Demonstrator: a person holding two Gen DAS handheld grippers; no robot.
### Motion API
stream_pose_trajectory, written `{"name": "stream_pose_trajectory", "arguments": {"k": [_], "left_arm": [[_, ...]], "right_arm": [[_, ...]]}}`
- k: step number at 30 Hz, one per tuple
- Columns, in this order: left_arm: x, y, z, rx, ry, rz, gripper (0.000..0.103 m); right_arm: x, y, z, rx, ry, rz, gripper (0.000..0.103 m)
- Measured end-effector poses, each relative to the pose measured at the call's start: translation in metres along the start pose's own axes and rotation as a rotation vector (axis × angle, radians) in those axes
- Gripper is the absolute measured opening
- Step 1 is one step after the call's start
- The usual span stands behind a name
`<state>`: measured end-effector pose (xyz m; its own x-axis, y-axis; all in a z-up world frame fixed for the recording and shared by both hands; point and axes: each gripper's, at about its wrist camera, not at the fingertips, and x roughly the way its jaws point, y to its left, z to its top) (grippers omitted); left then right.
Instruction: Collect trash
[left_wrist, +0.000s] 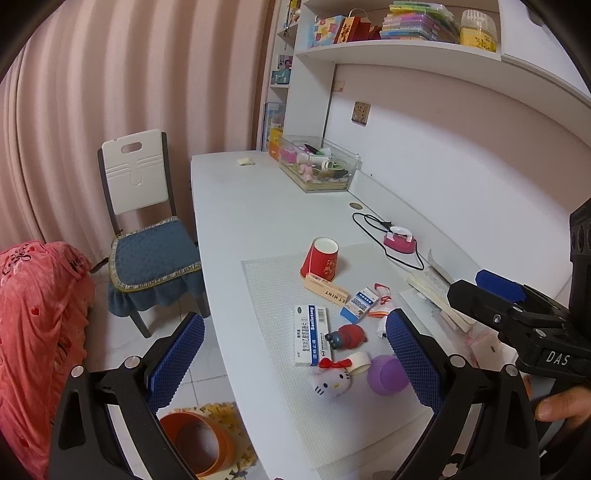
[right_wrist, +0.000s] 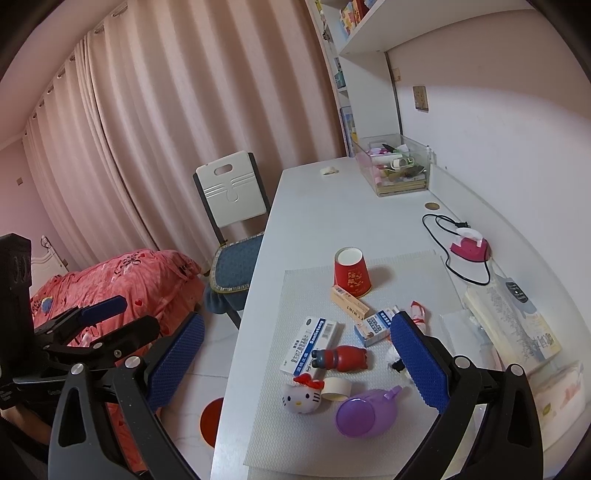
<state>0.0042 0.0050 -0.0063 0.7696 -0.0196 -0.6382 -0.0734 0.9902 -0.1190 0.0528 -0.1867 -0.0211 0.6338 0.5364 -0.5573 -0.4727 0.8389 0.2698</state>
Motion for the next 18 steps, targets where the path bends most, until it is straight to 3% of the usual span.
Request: {"name": "stream_pose_trajectory", "arguments": {"k": [18], "left_arm": [[0.0006,-0.002,-0.0037,0.002,-0.006,0.005,0.097]], "right_arm": [[-0.001,0.0024,-0.0003,0.0,0.001,-0.001,0.098]]}}
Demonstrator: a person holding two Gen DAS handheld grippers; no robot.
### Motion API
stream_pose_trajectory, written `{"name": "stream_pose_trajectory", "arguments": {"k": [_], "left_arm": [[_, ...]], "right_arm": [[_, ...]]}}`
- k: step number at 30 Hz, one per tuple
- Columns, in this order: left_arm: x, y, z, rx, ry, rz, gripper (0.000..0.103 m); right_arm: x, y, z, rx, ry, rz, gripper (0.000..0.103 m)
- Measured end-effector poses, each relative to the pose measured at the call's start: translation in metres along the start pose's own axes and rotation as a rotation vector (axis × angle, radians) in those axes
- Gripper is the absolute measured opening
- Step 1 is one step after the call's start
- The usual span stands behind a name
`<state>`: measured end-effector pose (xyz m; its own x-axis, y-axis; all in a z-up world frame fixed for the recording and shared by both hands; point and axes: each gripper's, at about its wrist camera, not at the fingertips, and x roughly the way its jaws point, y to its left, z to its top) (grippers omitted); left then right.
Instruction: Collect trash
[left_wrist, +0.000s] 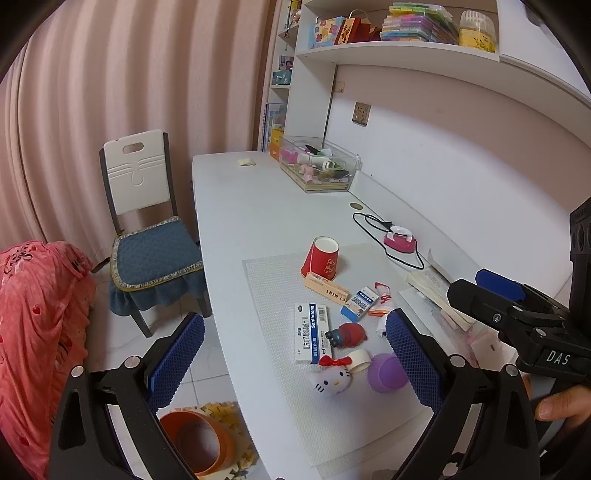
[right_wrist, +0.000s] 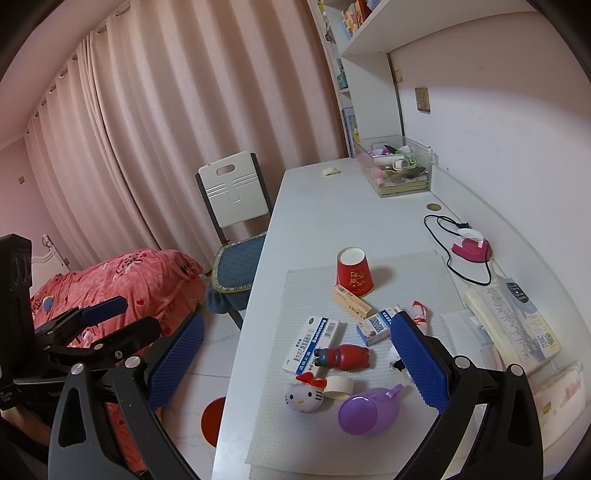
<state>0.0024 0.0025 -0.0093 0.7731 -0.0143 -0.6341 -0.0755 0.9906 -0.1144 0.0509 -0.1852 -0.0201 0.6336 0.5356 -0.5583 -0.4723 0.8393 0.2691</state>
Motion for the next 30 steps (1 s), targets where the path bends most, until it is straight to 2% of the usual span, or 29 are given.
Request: {"name": "stream_pose_trajectory", "arguments": {"k": [30], "left_arm": [[-0.0013,0.0004,-0.0073,0.007,0.007,0.006,0.097]], "right_arm": [[-0.0015,0.0033,-0.0009,-0.003,0.001,0.002,0.098]]}}
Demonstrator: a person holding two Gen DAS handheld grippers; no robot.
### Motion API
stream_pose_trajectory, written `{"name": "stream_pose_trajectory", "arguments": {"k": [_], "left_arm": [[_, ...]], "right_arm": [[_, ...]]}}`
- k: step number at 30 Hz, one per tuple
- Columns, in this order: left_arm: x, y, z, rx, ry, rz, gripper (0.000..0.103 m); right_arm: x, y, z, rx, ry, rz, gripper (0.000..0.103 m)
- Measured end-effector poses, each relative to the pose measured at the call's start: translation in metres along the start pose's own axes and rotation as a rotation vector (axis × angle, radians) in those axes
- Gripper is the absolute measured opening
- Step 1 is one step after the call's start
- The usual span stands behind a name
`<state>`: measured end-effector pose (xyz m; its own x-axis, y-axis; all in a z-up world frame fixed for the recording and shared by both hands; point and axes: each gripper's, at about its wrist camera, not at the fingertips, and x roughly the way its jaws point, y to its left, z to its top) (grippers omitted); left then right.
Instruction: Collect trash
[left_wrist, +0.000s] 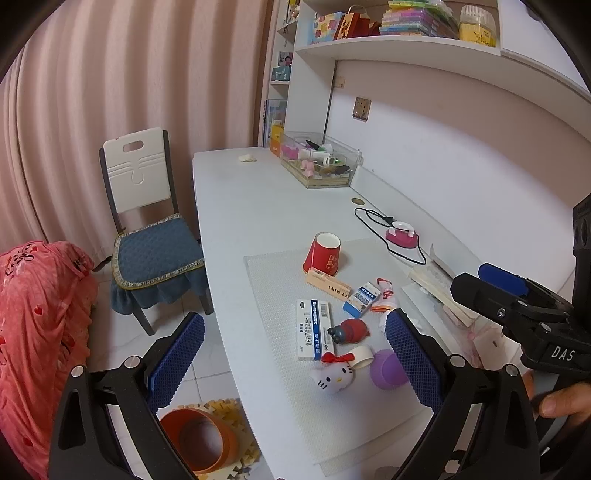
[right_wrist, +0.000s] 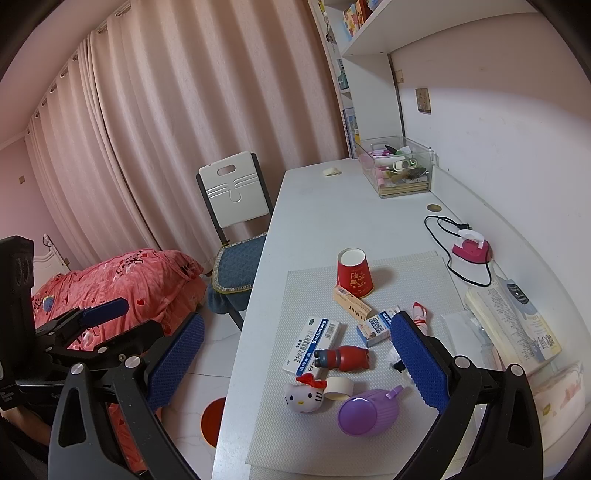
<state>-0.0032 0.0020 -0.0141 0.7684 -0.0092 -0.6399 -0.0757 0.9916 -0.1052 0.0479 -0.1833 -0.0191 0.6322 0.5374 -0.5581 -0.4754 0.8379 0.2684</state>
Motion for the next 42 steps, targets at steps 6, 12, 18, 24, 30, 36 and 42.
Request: {"name": "stream_pose_trajectory", "arguments": {"k": [6,12,18,24,30,36,42], "left_arm": [[0.001,0.0,0.003,-0.003,-0.002,0.0,0.097],[0.001,-0.001,0.004,-0.002,0.0,0.0,0.097],[0.001,-0.001,0.001,0.014,0.006,-0.002,0.097],[0.005,-0.011,0.0,0.067,0.043,-0.045,0.097],[0.012,-0.027,-0.001,0.119,0.079,-0.112,0.097],[0.018,-0.047,-0.004,0.182,0.111,-0.176,0.097],[0.025,-0.061,-0.005,0.226,0.14,-0.218,0.097]], "right_arm": [[0.0,0.0,0.0,0.0,0.0,0.0,0.098],[-0.001,0.001,0.001,0.0,-0.003,-0.001,0.098],[-0.006,-0.002,0.003,0.01,-0.012,-0.005,0.098],[-0.017,-0.015,-0.001,0.054,-0.015,-0.047,0.098],[-0.031,-0.027,-0.015,0.105,-0.006,-0.114,0.098],[-0.047,-0.039,-0.031,0.154,-0.006,-0.176,0.098],[-0.059,-0.047,-0.041,0.203,-0.011,-0.227,0.098]]}}
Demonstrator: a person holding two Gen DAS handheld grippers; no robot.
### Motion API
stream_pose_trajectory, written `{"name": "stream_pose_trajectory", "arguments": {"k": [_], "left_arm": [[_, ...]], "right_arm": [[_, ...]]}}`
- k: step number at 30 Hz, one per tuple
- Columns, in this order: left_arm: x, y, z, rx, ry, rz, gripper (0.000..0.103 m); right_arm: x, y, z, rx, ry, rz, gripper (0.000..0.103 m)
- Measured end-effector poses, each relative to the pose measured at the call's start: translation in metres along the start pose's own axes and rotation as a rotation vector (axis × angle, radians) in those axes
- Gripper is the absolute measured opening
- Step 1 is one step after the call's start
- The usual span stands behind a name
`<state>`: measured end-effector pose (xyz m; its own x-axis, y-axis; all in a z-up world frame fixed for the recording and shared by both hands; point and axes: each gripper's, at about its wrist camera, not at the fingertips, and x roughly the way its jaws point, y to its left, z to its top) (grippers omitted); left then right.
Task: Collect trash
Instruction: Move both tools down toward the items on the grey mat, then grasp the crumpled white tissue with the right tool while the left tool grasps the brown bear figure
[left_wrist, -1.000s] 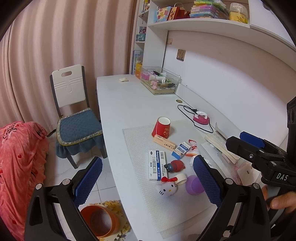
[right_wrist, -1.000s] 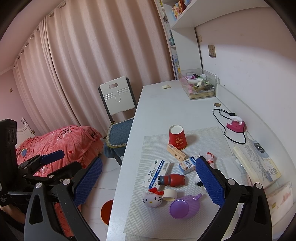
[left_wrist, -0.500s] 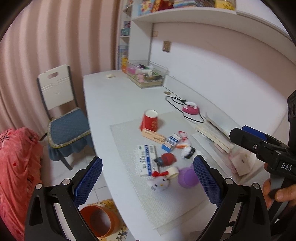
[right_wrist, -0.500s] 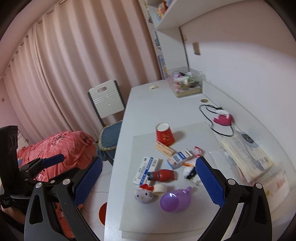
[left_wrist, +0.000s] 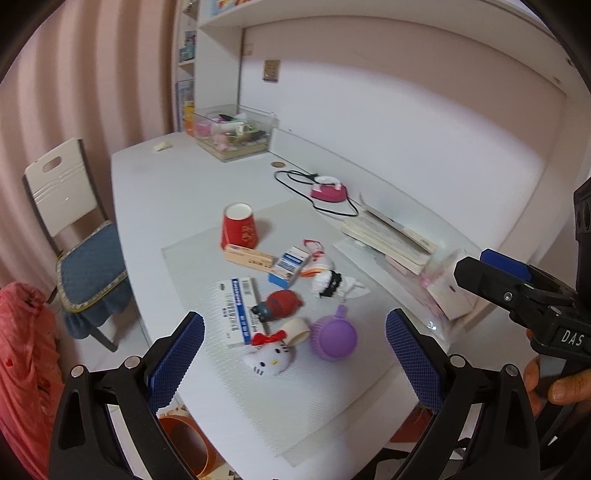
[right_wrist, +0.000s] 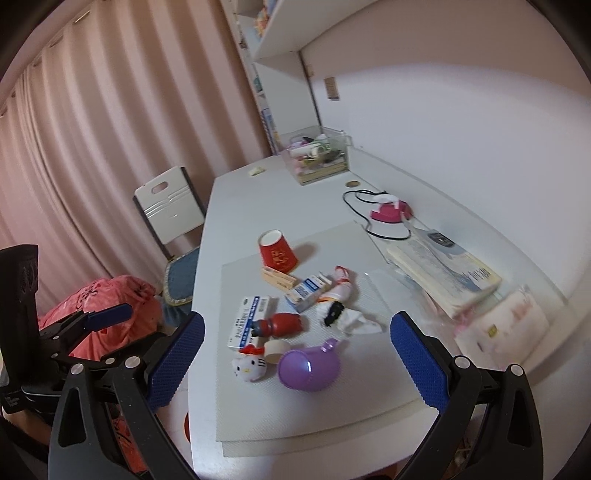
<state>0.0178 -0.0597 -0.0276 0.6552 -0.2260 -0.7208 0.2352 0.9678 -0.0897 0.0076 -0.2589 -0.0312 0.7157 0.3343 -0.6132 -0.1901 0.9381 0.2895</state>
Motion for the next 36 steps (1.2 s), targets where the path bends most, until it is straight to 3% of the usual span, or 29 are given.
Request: {"name": "stream_pose_trajectory", "arguments": {"k": [7,16,18,21,24,30,34,36], "left_arm": [[0.017,-0.003,-0.002,0.013,0.071,-0.017,0.097],[0.04,0.008,-0.008,0.015,0.195,0.022,0.097],[0.044,0.012,-0.011,0.009,0.211,0.028,0.097],[0.053,0.017,-0.014,0.011,0.252,0.027,0.097],[0.062,0.021,-0.016,0.045,0.281,0.023,0.097],[0.085,0.032,-0.017,0.187,0.331,0.012,0.097],[0.101,0.043,-0.006,0.188,0.353,-0.081,0.097],[0.106,0.04,0.002,0.242,0.334,-0.143,0.097]], "right_arm": [[0.009,-0.008,-0.006,0.038,0.031,0.036,0.098],[0.034,0.006,-0.012,-0.049,0.098,0.068,0.099],[0.043,0.009,-0.014,-0.082,0.125,0.081,0.099],[0.059,0.003,-0.017,-0.031,0.186,0.128,0.099],[0.08,-0.005,-0.016,-0.056,0.273,0.117,0.099],[0.114,-0.021,-0.003,-0.184,0.328,0.105,0.099],[0.141,-0.032,0.007,-0.225,0.368,0.126,0.098],[0.15,-0.032,0.009,-0.262,0.377,0.135,0.098]]}}
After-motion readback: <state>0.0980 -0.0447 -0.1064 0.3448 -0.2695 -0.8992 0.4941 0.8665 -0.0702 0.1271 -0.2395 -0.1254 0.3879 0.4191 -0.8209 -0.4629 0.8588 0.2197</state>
